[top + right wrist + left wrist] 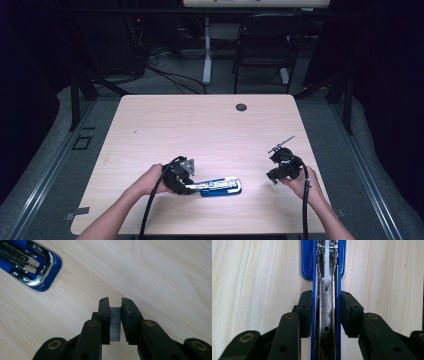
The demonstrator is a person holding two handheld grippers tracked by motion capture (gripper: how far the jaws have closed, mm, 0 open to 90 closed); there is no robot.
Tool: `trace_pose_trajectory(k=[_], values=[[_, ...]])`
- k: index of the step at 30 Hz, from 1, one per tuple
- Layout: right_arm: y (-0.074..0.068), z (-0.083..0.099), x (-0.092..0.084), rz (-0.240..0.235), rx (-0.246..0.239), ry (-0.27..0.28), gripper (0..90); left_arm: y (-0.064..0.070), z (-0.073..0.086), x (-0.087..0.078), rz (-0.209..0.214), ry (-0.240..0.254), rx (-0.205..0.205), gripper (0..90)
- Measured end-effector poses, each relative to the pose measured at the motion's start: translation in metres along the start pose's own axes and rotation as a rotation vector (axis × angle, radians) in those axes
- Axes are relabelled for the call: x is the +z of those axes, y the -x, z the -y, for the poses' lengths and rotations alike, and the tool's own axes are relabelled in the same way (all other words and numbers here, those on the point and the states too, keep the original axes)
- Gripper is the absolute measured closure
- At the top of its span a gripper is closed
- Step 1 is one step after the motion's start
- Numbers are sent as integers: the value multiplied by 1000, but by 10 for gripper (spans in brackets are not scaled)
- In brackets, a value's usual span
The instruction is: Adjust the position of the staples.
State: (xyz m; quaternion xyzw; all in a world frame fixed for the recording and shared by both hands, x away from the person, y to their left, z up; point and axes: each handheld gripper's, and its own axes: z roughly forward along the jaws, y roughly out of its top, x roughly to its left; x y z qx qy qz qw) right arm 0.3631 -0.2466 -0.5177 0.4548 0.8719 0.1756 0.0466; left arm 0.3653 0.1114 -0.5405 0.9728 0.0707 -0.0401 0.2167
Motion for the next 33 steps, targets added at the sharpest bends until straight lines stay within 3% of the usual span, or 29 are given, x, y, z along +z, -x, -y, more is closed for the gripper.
trace_pose_trajectory(k=[1,6,7,9,12,15,17,19,28,33], values=[[-2,-1,0,-18,-2,-1,787,0,0,0,-2,2,-1,650],[-10,-9,1,-17,-44,-5,787,0,0,0,-3,2,0,649],[-12,-9,3,-30,-32,16,787,0,0,0,-2,2,1,649],[-14,-15,5,-38,-69,3,788,0,1,0,3,7,-1,649],[-16,-18,7,-42,-69,13,788,0,1,1,4,7,-1,649],[-18,-24,8,-36,-97,4,787,0,0,0,2,1,2,649],[-20,-25,10,-44,-76,27,787,0,0,0,2,1,3,649],[-19,-31,11,-40,-106,1,787,0,0,0,1,1,2,649],[-26,-50,15,-26,-142,24,787,0,1,1,4,8,0,649],[-26,-52,16,-36,-154,20,787,-1,1,1,4,9,2,649]])
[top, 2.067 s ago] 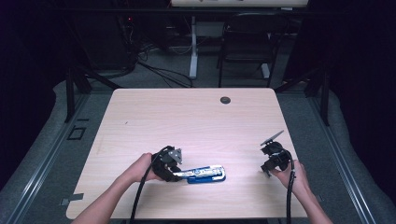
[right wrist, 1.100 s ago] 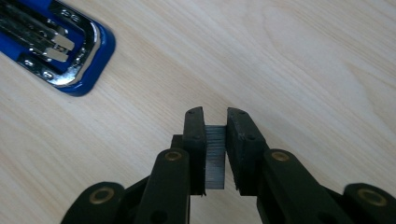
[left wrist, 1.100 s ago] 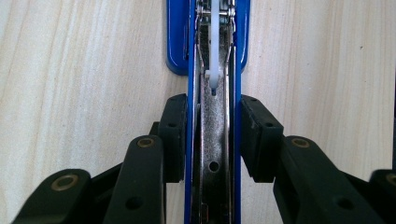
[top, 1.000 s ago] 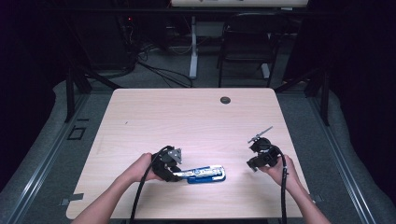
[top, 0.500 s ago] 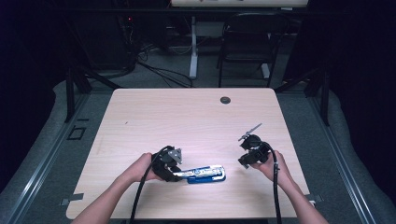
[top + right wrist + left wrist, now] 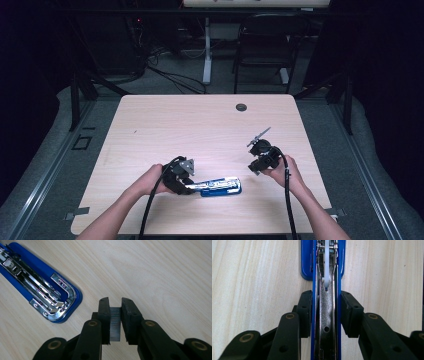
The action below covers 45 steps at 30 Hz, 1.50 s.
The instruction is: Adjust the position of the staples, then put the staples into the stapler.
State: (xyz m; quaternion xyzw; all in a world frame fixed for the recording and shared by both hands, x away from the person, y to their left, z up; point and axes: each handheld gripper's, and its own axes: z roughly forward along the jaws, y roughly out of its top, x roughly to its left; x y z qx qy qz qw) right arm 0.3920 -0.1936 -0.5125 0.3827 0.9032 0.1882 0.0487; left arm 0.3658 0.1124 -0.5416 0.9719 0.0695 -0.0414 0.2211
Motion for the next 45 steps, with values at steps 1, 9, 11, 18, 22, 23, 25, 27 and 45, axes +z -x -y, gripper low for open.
trace_pose_trajectory(k=[1,9,11,18,22,23,25,27,45], values=[[0,0,0,6,-1,3,788,0,0,0,0,-1,-1,649],[-1,0,-5,-4,-24,18,787,0,1,0,-1,4,-2,649],[-3,-1,-6,-11,-26,26,788,0,1,0,0,6,-1,649],[-4,-11,-8,-6,-71,20,787,0,0,0,3,1,3,649],[-3,-15,-11,-4,-82,36,787,-1,0,0,7,0,4,649],[-3,-15,-11,-4,-82,36,787,-1,0,0,8,1,4,649],[-3,-18,-12,-5,-97,34,788,-1,0,0,4,3,5,649],[-3,-21,-12,-13,-103,41,788,-1,0,0,6,5,4,649],[-27,-37,-13,-117,-227,122,787,-8,-1,0,55,-10,3,643]])
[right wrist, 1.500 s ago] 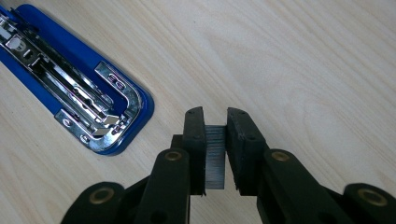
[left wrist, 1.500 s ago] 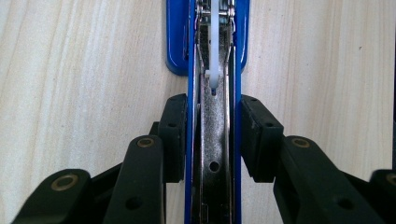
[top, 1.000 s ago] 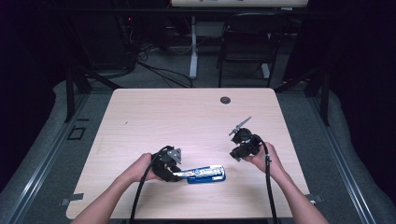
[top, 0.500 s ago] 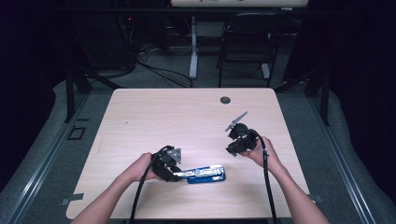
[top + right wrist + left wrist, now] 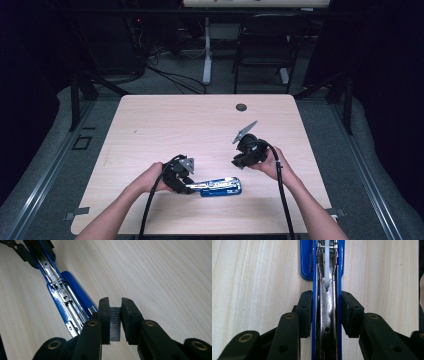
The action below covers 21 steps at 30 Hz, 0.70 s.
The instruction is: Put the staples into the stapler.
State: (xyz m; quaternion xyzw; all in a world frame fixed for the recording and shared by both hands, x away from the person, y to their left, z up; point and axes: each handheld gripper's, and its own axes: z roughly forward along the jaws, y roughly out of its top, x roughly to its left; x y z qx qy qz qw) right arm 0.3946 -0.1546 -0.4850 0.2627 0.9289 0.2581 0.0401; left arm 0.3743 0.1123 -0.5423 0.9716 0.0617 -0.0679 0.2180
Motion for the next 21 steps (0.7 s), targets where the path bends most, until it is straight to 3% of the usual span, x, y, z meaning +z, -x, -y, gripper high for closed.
trace_pose_trajectory(k=[11,21], values=[[-16,-1,13,-58,-103,-23,788,-3,-1,0,9,-5,10,638],[-27,1,20,-84,-190,-31,787,-4,-1,0,14,-7,3,634]])
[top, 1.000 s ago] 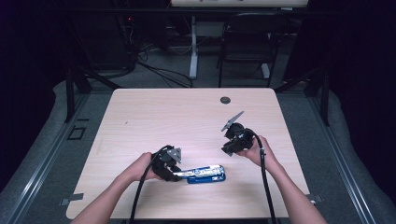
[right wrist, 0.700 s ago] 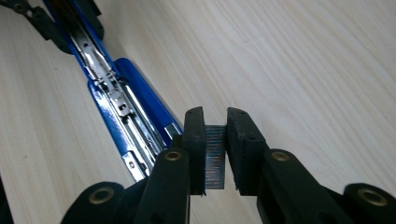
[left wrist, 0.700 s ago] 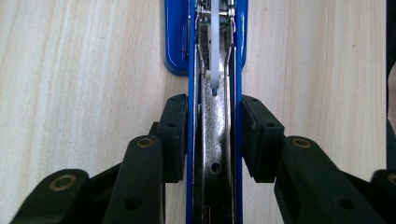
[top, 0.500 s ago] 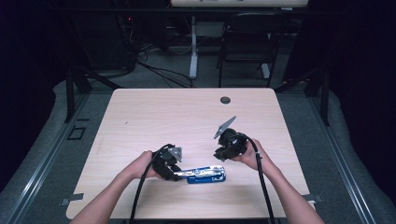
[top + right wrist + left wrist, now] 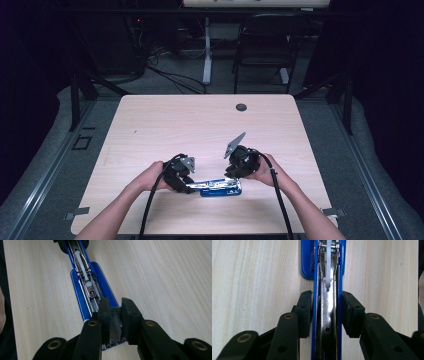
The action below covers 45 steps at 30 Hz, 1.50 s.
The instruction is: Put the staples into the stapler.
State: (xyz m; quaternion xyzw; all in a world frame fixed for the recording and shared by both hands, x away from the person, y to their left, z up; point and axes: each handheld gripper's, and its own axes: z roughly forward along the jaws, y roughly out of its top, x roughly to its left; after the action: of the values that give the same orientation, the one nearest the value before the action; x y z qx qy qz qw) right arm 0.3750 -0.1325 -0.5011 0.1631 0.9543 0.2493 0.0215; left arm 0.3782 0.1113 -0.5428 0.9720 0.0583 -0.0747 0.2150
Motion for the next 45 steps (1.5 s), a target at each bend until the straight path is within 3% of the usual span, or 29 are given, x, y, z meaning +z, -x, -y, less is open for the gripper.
trace_pose_trajectory(k=[17,35,45], values=[[-2,3,8,-17,-59,-27,787,-1,0,0,5,0,-1,626],[-2,4,7,-51,-89,24,787,-3,0,1,19,-1,0,624],[-2,5,9,-61,-111,8,787,-3,0,1,19,-3,-1,624]])
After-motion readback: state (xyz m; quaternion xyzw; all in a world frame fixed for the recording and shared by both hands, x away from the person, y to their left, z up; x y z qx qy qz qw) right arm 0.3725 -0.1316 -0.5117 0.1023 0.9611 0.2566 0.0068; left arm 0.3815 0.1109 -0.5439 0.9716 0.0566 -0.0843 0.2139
